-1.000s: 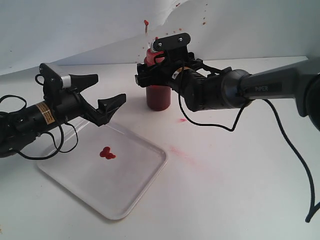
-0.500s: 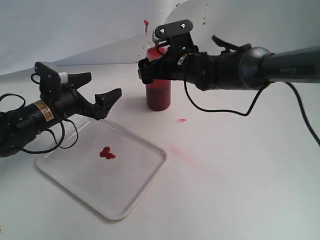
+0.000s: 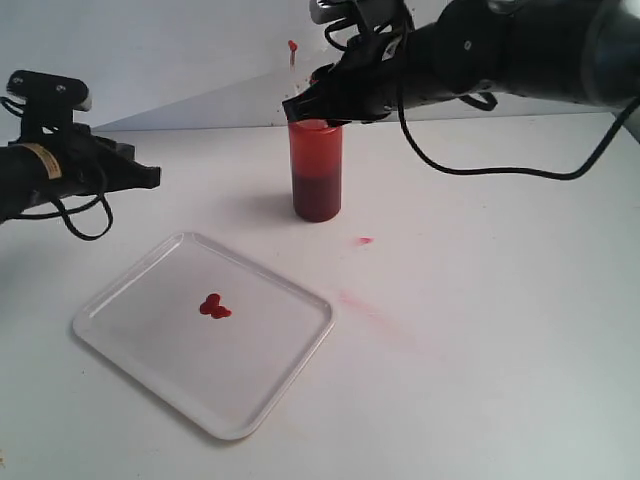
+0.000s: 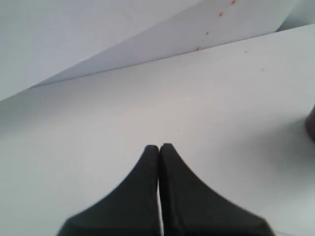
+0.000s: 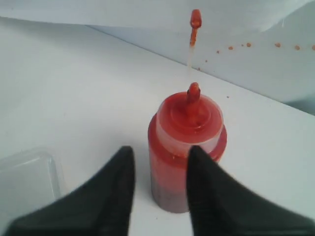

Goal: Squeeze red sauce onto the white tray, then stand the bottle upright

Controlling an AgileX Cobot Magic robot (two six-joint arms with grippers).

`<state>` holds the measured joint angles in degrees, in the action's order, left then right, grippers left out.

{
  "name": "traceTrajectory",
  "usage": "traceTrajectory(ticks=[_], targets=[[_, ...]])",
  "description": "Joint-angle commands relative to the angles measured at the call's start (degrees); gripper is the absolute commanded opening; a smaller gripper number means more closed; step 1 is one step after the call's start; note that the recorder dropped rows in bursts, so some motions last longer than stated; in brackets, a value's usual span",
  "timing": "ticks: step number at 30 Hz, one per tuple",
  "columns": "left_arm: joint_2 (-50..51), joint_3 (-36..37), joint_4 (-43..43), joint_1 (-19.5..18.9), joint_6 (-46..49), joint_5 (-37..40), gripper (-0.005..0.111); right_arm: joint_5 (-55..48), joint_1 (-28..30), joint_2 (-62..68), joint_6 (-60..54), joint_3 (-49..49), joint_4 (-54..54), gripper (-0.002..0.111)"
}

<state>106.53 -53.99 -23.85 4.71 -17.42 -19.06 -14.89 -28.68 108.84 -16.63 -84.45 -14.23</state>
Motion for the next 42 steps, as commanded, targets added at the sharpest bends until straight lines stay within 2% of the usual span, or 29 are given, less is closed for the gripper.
traceTrajectory(ticks=[1,3,6,9,14,17,20,22,27,33,38,42], targets=[[-5.1,-1.6,1.3,-0.1,-2.3,12.0,0.000,-8.9,1.9,-3.4,4.0,-0.3,6.1,0.000],[-8.5,-1.6,1.3,-0.1,-5.3,15.0,0.000,-13.9,5.3,-4.8,6.9,-0.3,6.8,0.000],[-12.5,-1.6,1.3,-0.1,-6.2,24.0,0.000,-22.9,11.2,-5.9,7.9,-0.3,6.7,0.000],[-13.9,-1.6,1.3,-0.1,-6.5,30.9,0.000,-28.5,14.5,-5.9,8.1,-0.3,6.6,0.000],[-15.8,-1.6,6.6,-0.1,-4.9,42.3,0.000,-38.7,20.4,-5.9,9.3,0.4,6.6,0.000],[-16.2,-3.6,15.2,-0.4,5.3,53.4,0.000,-43.4,24.3,-5.9,10.5,3.7,6.7,0.000],[-16.2,-6.7,26.2,-2.2,16.3,62.2,0.000,-43.8,25.4,-6.2,11.0,6.7,7.9,0.000],[-16.4,-9.3,30.8,-4.2,20.5,68.2,0.000,-43.2,25.3,-7.3,12.2,9.6,10.1,0.000],[-17.3,-10.4,26.2,-5.5,20.5,72.8,0.000,-40.3,25.3,-12.1,16.6,15.5,17.3,0.000],[-17.8,-10.4,26.7,-5.4,20.6,75.8,0.000,-38.7,25.4,-18.2,18.2,20.5,19.1,0.000],[-22.6,-10.4,26.5,-5.4,20.6,75.4,0.000,-39.7,25.5,-21.7,18.6,21.8,18.8,0.000],[-27.7,-10.4,26.5,-5.4,20.6,75.1,0.000,-42.6,30.7,-22.7,17.0,21.8,15.0,0.000]])
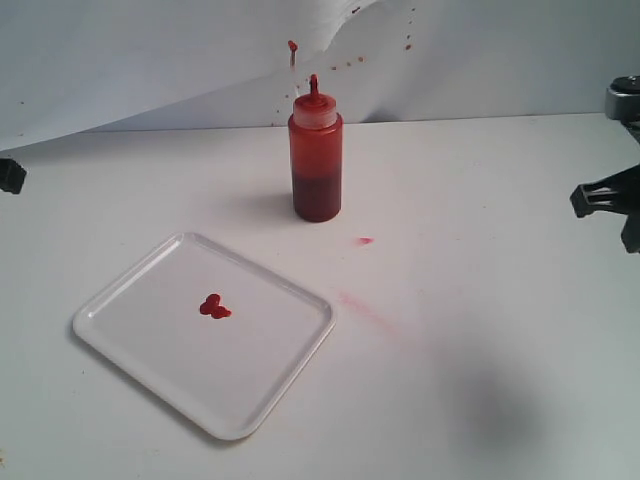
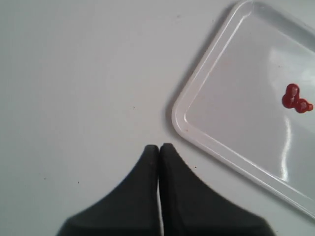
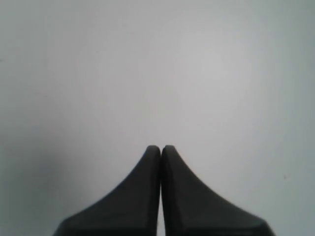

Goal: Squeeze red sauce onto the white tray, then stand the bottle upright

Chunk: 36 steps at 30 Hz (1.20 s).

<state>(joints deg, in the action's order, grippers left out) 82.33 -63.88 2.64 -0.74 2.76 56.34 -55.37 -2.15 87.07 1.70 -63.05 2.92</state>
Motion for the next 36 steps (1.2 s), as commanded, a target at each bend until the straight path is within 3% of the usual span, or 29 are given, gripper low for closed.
traceTrajectory(ticks=[1,13,36], targets=[[-4.0,-0.5,0.0,0.1,0.4,-0.4,0.000,-2.6,5.2,-1.0,-2.3,0.3,-2.2,0.000],[-9.6,-0.4,-4.8,0.1,0.4,1.4,0.000,-1.1,2.2,-11.5,-2.6,2.8,0.9,0.000],[-58.5,-0.4,-4.1,0.1,0.3,0.9,0.000,-4.2,0.6,-64.3,-2.9,2.9,2.1,0.000]])
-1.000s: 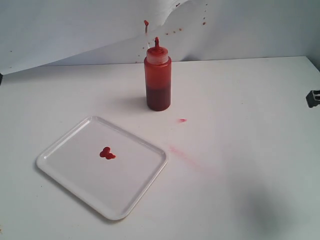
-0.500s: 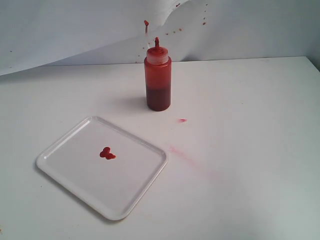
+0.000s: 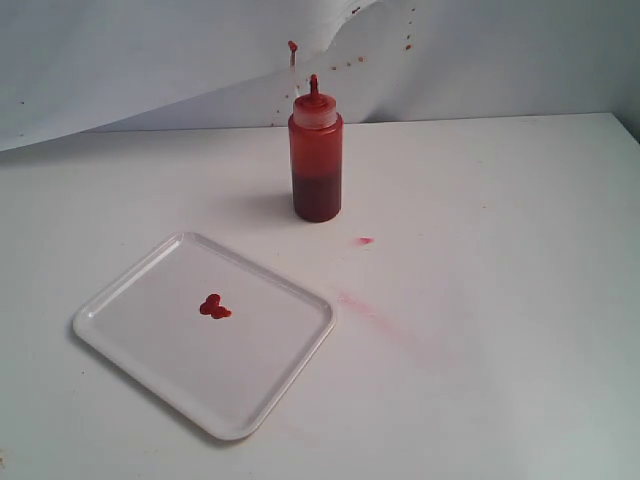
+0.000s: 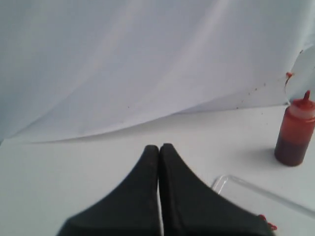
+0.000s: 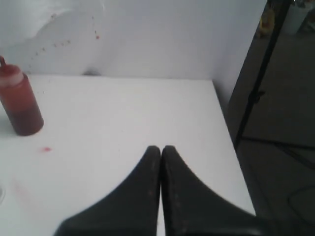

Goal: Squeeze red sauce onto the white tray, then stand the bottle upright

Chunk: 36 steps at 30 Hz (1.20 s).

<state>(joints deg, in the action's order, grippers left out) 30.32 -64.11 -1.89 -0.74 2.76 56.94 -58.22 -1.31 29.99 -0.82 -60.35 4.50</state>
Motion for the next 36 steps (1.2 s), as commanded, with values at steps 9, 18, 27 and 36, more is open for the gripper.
traceTrajectory(ticks=[9,18,27,36], targets=[[-24.6,1.6,-0.2,0.6,0.3,1.3,0.000,-3.1,-0.2,-23.6,-0.4,2.3,0.8,0.000],[-30.3,2.6,-0.8,0.8,0.1,3.3,0.000,-7.3,-0.6,-30.0,-5.6,7.8,3.0,0.000],[-30.3,13.3,-0.2,0.8,0.3,-6.4,0.000,6.2,-1.0,-30.0,-3.3,17.2,5.2,0.000],[-30.3,38.6,5.8,0.8,0.3,-30.2,0.000,39.5,-1.0,-30.0,0.0,39.2,7.1,0.000]])
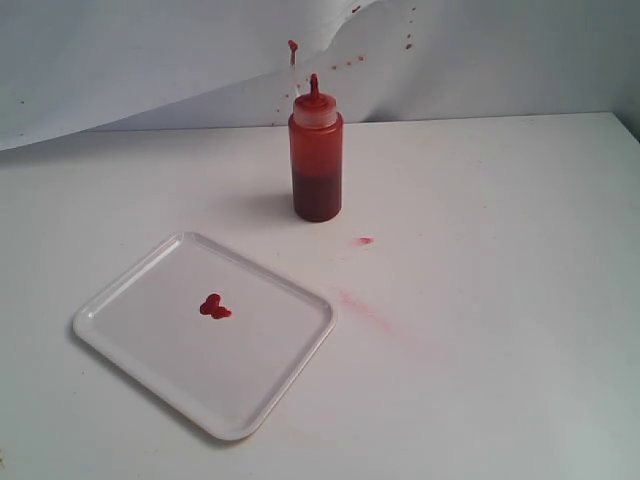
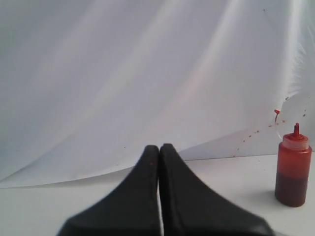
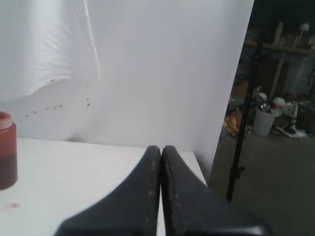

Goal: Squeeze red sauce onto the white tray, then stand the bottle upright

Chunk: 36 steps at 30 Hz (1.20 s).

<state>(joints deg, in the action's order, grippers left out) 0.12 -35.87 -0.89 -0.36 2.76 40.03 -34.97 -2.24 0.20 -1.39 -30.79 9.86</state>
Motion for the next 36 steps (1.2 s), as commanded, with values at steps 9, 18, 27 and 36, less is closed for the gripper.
traceTrajectory(ticks=[9,18,27,36], targets=[[-0.1,34.8,5.0,0.4,-3.3,-46.6,0.000,46.4,-0.1,-0.2,0.4,30.8,0.0,0.000],[-0.1,35.9,3.1,0.4,-1.1,-37.0,0.000,23.2,-0.1,-0.2,2.0,30.8,-1.7,0.000],[-0.1,35.9,3.4,0.4,-1.1,-30.6,0.000,22.8,-0.1,-0.2,2.0,30.8,-5.5,0.000],[-0.1,35.9,3.4,0.4,-1.1,-27.0,0.000,22.8,-0.1,-0.2,2.1,30.8,-5.5,0.000]])
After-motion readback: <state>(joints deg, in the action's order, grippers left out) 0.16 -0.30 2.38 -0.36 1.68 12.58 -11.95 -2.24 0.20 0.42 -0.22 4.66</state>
